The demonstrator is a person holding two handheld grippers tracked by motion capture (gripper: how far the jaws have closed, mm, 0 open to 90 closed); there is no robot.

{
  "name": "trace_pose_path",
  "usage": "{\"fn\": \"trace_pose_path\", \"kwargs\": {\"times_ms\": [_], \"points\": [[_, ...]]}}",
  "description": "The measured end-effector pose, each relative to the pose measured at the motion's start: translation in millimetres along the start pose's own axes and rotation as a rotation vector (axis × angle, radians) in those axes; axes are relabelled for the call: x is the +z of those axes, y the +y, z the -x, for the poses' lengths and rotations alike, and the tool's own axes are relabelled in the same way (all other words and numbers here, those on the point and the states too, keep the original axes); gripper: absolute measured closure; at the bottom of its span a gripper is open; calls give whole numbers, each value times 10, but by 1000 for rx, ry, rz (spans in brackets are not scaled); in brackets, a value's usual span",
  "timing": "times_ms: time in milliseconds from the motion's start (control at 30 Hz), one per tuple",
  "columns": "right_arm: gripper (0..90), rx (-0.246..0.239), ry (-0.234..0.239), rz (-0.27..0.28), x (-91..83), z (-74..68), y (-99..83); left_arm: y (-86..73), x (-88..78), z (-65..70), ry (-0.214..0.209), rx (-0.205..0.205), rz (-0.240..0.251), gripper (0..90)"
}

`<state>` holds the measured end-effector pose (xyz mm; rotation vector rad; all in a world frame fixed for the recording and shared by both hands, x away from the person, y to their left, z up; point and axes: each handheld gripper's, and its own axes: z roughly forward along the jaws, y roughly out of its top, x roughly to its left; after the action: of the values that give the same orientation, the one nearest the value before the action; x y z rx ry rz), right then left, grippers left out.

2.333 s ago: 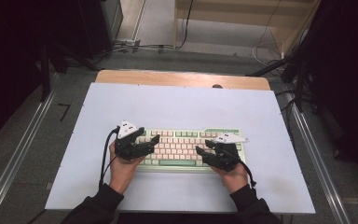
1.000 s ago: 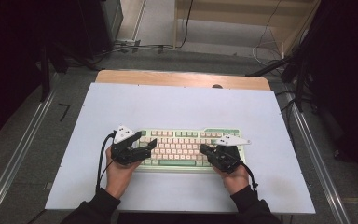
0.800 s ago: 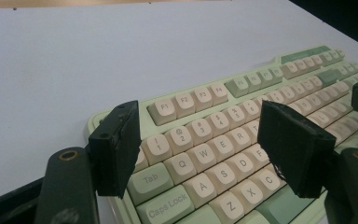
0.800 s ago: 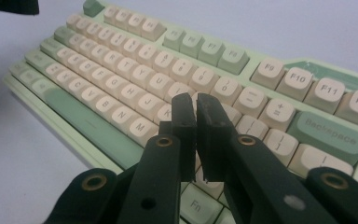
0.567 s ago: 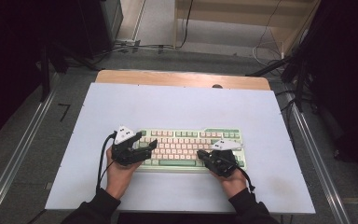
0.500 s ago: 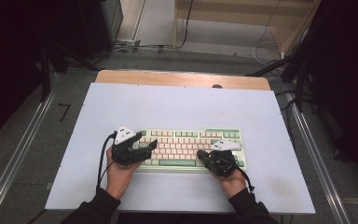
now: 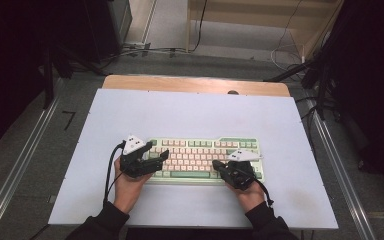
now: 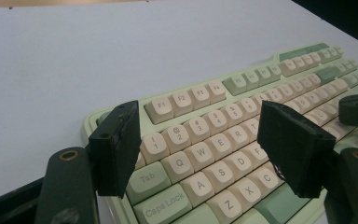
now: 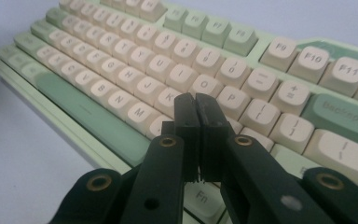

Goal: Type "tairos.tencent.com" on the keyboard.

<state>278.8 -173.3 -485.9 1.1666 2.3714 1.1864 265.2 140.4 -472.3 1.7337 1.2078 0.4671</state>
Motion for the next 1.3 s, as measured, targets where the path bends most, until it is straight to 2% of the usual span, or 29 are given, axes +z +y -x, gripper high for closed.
{"fn": "trace_pose_path", "kwargs": {"times_ms": [233, 333, 367, 433, 533, 633, 767, 900, 1100, 1133, 1300], "points": [[807, 29, -8, 36, -76, 88, 40, -3, 9, 3, -1, -2, -3, 305], [736, 39, -12, 43, -95, 106, 50, -2, 7, 5, -2, -1, -4, 305], [697, 39, -13, 48, -99, 113, 55, -3, 8, 5, -3, -2, -3, 305], [541, 39, -13, 47, -107, 117, 67, -2, 6, 4, -3, -2, -4, 306], [379, 32, -21, 46, -111, 122, 85, -2, 3, 5, -6, 2, -3, 316], [306, 44, -27, 52, -120, 139, 96, -4, -2, 13, -7, 7, 5, 356], [286, 54, -31, 63, -144, 168, 105, -10, -8, 25, -30, 20, 9, 461], [282, 63, -38, 69, -163, 194, 111, -17, 13, 15, -131, 12, -3, 664], [282, 65, -42, 74, -174, 207, 117, -19, 32, 40, -186, 23, -24, 900], [282, 65, -41, 73, -171, 207, 116, -18, 41, 49, -197, 22, -31, 900], [282, 64, -42, 70, -166, 199, 117, -34, 101, 141, -222, 80, -84, 900]]}}
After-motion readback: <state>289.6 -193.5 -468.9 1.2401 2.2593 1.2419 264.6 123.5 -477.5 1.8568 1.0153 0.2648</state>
